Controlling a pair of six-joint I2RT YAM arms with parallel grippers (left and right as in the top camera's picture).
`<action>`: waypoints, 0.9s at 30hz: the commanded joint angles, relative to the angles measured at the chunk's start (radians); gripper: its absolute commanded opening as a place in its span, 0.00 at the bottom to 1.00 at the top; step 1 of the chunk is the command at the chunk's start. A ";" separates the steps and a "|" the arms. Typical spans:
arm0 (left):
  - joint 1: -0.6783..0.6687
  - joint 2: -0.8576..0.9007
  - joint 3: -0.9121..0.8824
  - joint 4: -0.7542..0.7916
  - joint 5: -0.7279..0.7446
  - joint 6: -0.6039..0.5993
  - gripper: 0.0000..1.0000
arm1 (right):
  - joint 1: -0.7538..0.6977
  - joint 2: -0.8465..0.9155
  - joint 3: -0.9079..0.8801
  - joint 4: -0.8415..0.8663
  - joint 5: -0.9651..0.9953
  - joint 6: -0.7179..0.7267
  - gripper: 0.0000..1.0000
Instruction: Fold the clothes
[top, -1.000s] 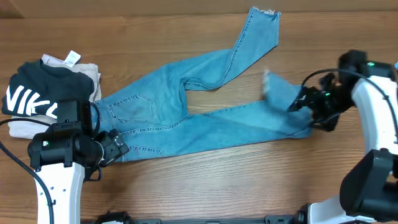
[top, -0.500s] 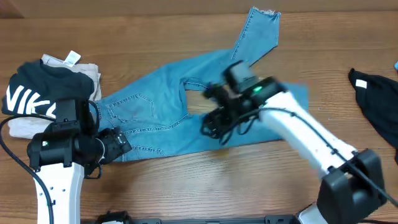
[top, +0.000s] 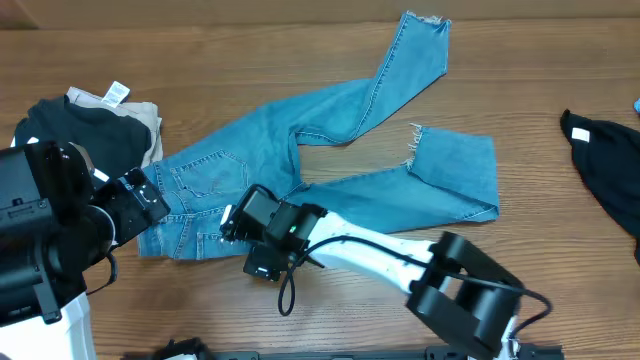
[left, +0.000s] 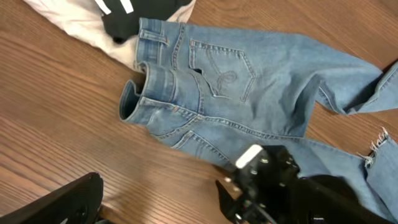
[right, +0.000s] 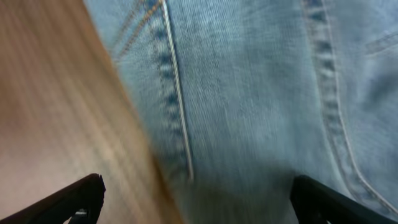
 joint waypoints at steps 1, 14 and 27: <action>0.006 0.000 0.024 -0.023 0.006 0.026 1.00 | 0.008 0.083 0.001 0.062 0.190 0.052 0.99; 0.006 0.001 0.024 -0.009 -0.035 0.029 1.00 | 0.002 -0.118 0.291 -0.552 -0.048 0.011 0.04; 0.006 0.001 0.024 -0.037 -0.042 0.080 1.00 | -0.214 -0.164 0.433 -0.638 -0.542 -0.201 0.04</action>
